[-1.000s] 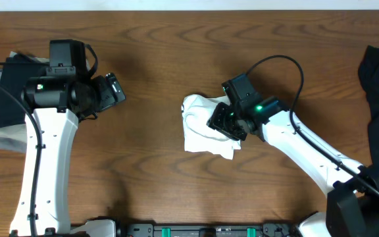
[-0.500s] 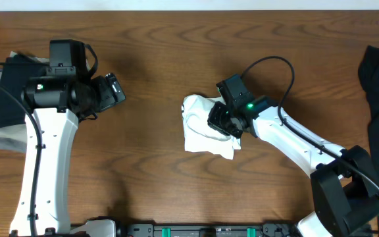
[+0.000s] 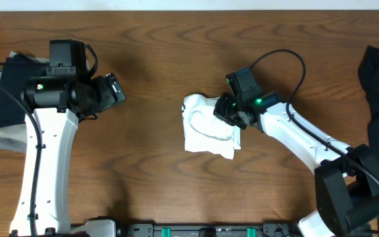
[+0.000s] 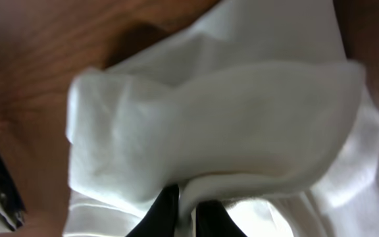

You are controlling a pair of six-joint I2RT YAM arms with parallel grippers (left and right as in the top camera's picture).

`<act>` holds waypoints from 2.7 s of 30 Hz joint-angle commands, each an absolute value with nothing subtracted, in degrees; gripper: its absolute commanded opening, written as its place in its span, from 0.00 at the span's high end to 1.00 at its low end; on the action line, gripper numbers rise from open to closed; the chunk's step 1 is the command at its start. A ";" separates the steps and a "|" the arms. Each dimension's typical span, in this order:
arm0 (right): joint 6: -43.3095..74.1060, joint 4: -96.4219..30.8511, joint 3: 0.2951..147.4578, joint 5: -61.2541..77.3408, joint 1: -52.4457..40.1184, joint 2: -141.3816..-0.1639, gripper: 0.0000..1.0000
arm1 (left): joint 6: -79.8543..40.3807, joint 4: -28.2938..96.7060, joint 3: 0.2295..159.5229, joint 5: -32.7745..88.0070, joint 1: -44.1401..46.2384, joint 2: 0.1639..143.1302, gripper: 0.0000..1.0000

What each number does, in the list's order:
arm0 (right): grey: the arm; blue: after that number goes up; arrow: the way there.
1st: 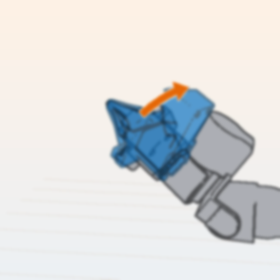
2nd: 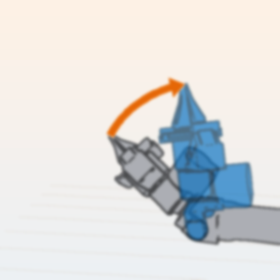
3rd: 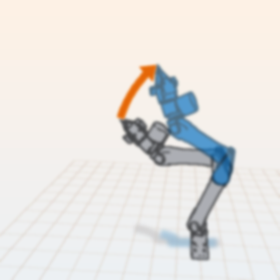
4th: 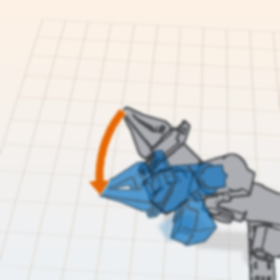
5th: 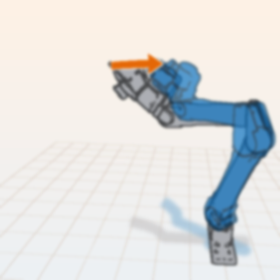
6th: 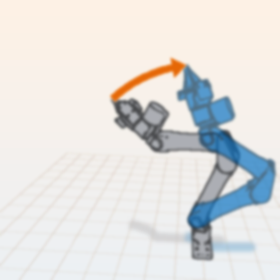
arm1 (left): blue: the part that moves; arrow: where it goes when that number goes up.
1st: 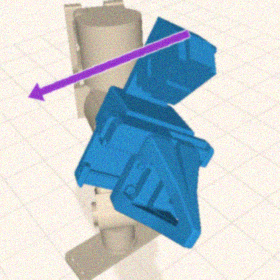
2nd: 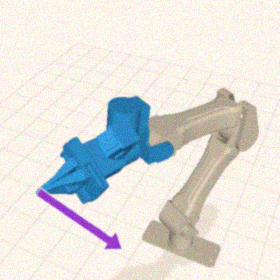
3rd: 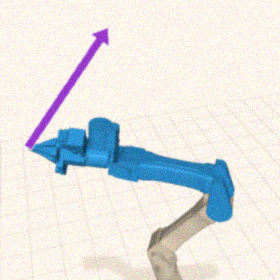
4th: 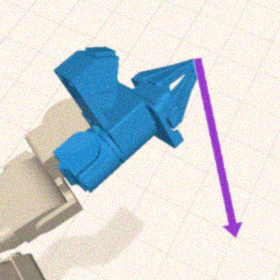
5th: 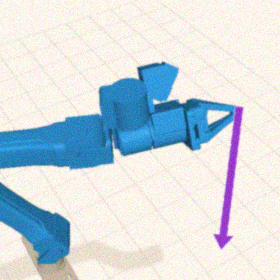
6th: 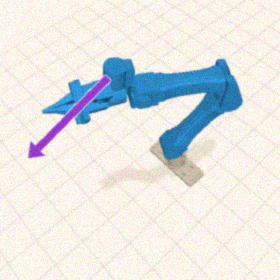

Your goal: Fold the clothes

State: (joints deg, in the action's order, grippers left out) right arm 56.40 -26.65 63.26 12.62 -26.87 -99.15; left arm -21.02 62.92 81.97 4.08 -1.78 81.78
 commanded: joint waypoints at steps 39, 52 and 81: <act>50.48 -23.42 64.45 -20.93 -22.76 -98.61 0.94 | -21.10 63.00 81.32 3.36 -1.98 82.15 0.02; 48.58 -31.05 66.13 -24.64 -19.57 -97.41 0.43 | -21.10 63.05 81.32 3.36 -1.98 82.15 0.02; 28.60 -42.02 68.86 7.53 -21.69 -99.13 0.53 | -21.12 63.00 81.32 3.38 -1.96 82.15 0.02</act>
